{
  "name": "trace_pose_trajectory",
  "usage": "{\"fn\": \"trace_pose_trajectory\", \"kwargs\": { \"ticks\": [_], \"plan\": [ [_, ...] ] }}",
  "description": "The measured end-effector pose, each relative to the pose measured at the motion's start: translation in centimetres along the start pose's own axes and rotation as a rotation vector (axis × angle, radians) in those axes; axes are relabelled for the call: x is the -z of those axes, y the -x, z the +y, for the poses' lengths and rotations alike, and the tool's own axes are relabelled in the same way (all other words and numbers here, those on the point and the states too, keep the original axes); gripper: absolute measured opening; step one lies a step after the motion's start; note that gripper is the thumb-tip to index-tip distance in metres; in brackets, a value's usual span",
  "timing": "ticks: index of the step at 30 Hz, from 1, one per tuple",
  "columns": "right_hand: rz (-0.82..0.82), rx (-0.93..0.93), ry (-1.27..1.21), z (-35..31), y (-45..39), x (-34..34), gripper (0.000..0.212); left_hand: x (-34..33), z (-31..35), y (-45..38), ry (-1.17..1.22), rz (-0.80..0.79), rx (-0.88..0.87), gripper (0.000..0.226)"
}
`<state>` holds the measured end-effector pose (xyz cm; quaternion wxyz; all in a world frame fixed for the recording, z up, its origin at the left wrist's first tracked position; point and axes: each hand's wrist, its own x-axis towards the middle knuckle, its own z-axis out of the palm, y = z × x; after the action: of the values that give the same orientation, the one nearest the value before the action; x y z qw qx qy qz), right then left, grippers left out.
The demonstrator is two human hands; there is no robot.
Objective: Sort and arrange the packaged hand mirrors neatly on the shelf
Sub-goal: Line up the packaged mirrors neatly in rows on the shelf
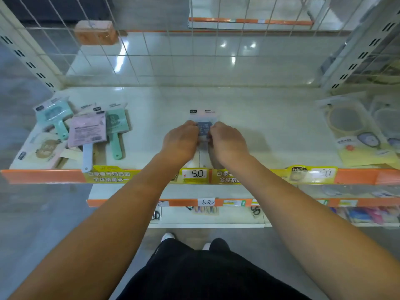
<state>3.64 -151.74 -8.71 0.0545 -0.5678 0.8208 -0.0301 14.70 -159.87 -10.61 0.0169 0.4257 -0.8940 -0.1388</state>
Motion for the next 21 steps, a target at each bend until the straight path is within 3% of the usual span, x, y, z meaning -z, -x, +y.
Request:
{"fn": "trace_pose_trajectory", "kwargs": {
  "ticks": [6,9,14,18,21],
  "plan": [
    [-0.011,-0.027,-0.062,0.0,0.1,0.1,0.023,0.0,0.7,1.0,-0.001,0.012,0.059,0.019],
    [-0.039,-0.030,-0.108,0.1,0.2,0.2,0.024,0.4,1.2,1.7,-0.100,0.031,0.005,0.026],
    [-0.097,-0.084,-0.196,0.6,0.0,0.3,0.040,1.4,1.9,3.0,-0.161,0.042,-0.020,0.038],
    [-0.119,-0.050,-0.263,0.9,0.2,0.7,0.018,1.4,1.7,4.5,-0.057,0.037,-0.017,0.039],
    [-0.118,-0.004,-0.255,0.4,0.5,1.6,0.025,1.8,0.6,6.1,-0.018,0.081,0.051,0.043]
  ]
}}
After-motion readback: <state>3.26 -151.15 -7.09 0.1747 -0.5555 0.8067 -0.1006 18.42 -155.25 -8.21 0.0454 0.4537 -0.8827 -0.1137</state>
